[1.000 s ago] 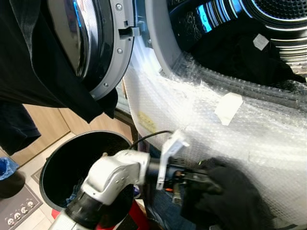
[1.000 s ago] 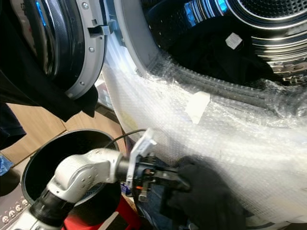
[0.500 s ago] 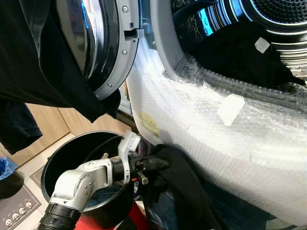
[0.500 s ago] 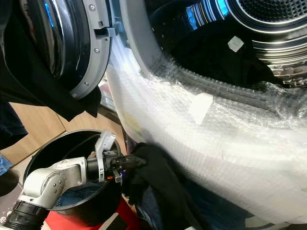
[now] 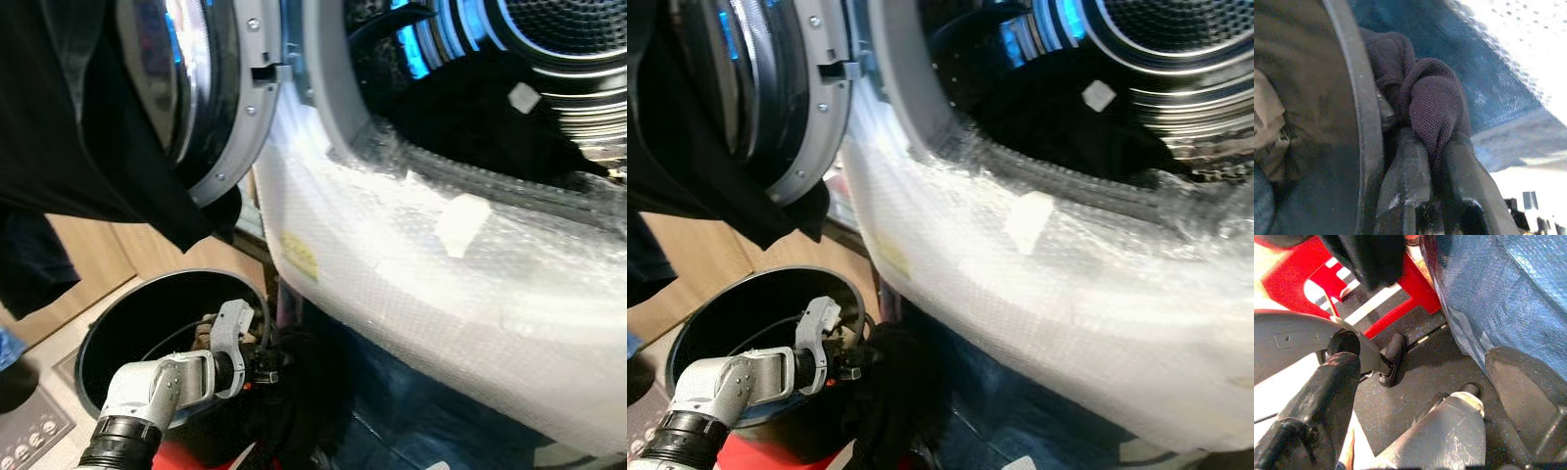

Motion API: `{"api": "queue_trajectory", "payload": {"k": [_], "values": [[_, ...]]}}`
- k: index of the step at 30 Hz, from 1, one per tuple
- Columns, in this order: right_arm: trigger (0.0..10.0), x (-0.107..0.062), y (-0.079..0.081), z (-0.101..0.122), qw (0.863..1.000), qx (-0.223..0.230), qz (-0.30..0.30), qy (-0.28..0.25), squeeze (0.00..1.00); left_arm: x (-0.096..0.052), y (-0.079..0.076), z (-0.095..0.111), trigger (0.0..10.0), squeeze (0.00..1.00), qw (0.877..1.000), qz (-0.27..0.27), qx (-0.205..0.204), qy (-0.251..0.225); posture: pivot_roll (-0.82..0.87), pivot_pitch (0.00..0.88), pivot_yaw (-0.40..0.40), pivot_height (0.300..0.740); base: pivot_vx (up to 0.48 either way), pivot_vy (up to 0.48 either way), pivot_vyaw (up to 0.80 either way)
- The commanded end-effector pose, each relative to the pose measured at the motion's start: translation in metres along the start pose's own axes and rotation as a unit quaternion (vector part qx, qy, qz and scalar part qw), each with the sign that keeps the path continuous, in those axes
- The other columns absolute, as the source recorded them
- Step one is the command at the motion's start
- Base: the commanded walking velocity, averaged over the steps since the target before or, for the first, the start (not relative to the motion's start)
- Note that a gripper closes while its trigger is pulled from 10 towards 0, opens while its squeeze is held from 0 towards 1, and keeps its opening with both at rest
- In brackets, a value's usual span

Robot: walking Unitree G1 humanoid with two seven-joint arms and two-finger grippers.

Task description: Clothes washing

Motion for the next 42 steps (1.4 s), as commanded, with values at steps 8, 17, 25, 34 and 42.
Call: {"api": "queue_trajectory", "payload": {"k": [8, 17, 25, 34, 42], "values": [[10.0, 0.003, 0.004, 0.003, 1.0, -0.001, 0.005, -0.002, 0.0, -0.022, 0.037, -0.029, 0.0, 0.0, 0.992, 0.1, -0.069, 0.042, 0.07, 0.076, 0.03, 0.74, 0.0, 0.0, 0.0], [10.0, 0.003, 0.0, 0.016, 1.0, -0.012, 0.002, -0.011, 0.0, -0.058, 0.026, -0.048, 0.0, 0.0, 0.99, 0.099, -0.007, 0.101, 0.08, 0.09, 0.037, 0.74, 0.0, 0.0, 0.0], [10.0, 0.002, -0.006, 0.033, 0.999, -0.023, -0.006, -0.03, 0.0, -0.064, 0.024, -0.026, 0.0, 0.0, 0.989, 0.111, 0.08, 0.058, 0.1, 0.104, 0.033, 0.74, 0.0, 0.0, 0.0], [10.0, -0.007, -0.021, 0.076, 0.995, -0.048, -0.017, -0.088, 0.0, -0.042, -0.037, -0.024, 0.0, 0.0, 0.98, -0.061, 0.18, 0.055, 0.07, 0.101, 0.022, 0.74, 0.0, 0.0, 0.0], [10.0, -0.019, -0.034, 0.085, 0.993, -0.073, -0.019, -0.091, 0.0, -0.039, -0.063, -0.032, 0.0, 0.0, 0.95, -0.148, 0.266, 0.071, 0.07, 0.101, 0.012, 0.74, 0.0, 0.0, 0.0]]}}
Point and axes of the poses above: a point about 5 cm out from each wrist's last joint towards the gripper, its own x axis pointing out of the wrist towards the gripper, its own z axis along the axis of the wrist's last joint, y = z × x, the point moved 6 cm from there along x, pointing out of the wrist towards the gripper, and after that the axes turned 5 degrees about x, right-handed, at the moved point
